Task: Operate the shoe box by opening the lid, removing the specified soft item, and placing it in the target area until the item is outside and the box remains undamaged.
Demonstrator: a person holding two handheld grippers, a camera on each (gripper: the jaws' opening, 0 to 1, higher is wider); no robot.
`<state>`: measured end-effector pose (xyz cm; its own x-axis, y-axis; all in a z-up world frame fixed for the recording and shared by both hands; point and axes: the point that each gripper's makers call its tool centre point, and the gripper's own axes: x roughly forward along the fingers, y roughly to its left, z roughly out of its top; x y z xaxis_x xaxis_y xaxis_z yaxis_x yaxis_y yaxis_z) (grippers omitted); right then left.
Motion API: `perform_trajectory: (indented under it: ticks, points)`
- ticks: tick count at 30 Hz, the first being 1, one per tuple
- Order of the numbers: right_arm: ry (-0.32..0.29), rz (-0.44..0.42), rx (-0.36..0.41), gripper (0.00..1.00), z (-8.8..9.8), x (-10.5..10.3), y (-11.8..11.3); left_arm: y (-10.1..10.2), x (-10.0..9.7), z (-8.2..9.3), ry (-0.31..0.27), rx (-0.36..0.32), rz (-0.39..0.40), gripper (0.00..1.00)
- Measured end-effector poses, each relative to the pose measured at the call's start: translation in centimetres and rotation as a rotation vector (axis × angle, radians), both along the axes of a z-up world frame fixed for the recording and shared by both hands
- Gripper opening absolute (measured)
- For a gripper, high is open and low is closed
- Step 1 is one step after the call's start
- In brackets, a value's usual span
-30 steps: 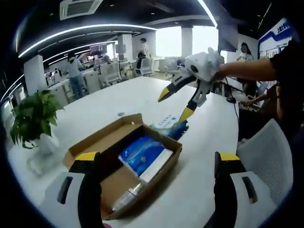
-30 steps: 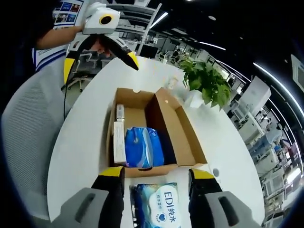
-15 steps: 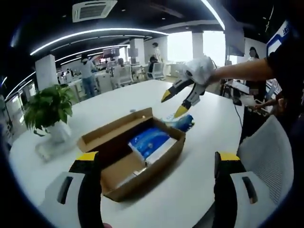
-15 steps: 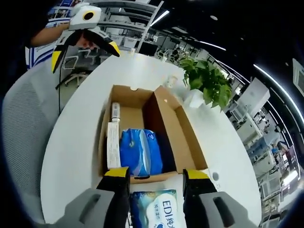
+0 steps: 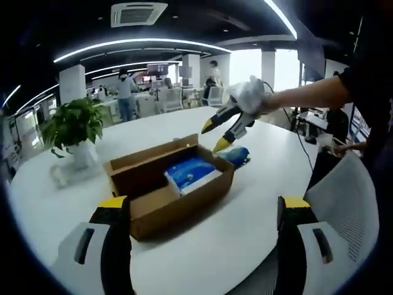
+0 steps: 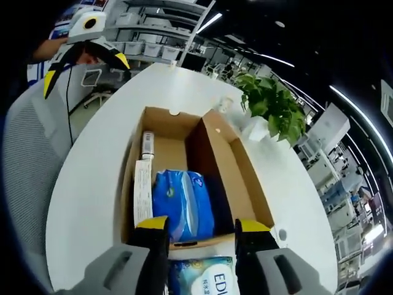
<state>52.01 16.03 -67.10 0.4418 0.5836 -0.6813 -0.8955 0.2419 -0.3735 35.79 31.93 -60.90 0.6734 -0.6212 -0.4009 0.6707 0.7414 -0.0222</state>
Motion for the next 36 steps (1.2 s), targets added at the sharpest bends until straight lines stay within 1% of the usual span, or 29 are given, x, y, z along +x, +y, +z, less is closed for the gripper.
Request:
perform_trajectory:
  ticks: [3,6,10,13,15,17,20,21,25,28,31,33,36]
  points:
    - [0.012,0.012,-0.001,0.37,-0.5,-0.1,0.5,0.4,-0.6,-0.1,0.003,-0.051,0.024,0.98]
    - [0.027,0.031,-0.002,0.35,-1.0,-0.1,1.0,0.7,-1.2,-0.4,-0.008,-0.046,0.034,0.99]
    - [0.059,0.050,-0.006,0.36,-1.6,-0.1,1.6,1.1,-2.3,-1.3,-0.015,0.005,0.045,0.98]
    - [0.080,0.061,-0.016,0.36,-2.2,0.0,1.9,1.4,-2.8,-2.0,-0.012,0.014,0.048,0.98]
    - [0.092,0.065,-0.022,0.35,-2.6,0.1,2.1,1.4,-3.1,-2.2,-0.011,0.016,0.056,0.98]
    - [0.105,0.071,-0.028,0.33,-2.9,0.2,2.3,1.4,-3.3,-2.3,-0.011,0.011,0.067,0.98]
    - [0.120,0.076,-0.037,0.31,-3.5,0.6,2.7,1.2,-3.4,-2.3,-0.026,-0.016,0.086,0.97]
    - [0.128,0.078,-0.039,0.32,-3.7,0.6,2.8,1.1,-3.4,-2.2,-0.036,-0.039,0.096,0.96]
    - [0.171,0.091,-0.038,0.33,-4.7,0.7,3.5,1.3,-3.3,-2.8,-0.030,-0.022,0.099,0.97]
    - [0.184,0.097,-0.053,0.33,-5.2,1.0,3.7,1.2,-3.6,-3.1,-0.026,-0.019,0.093,0.97]
    - [0.196,0.100,-0.063,0.32,-5.7,1.4,3.8,1.2,-3.6,-3.0,-0.032,-0.014,0.099,0.98]
    - [0.210,0.102,-0.068,0.32,-6.0,1.5,3.9,1.3,-3.5,-2.8,-0.031,-0.025,0.107,0.98]
    - [0.220,0.106,-0.086,0.31,-6.4,1.8,4.1,1.7,-3.6,-2.1,-0.041,-0.023,0.121,0.99]
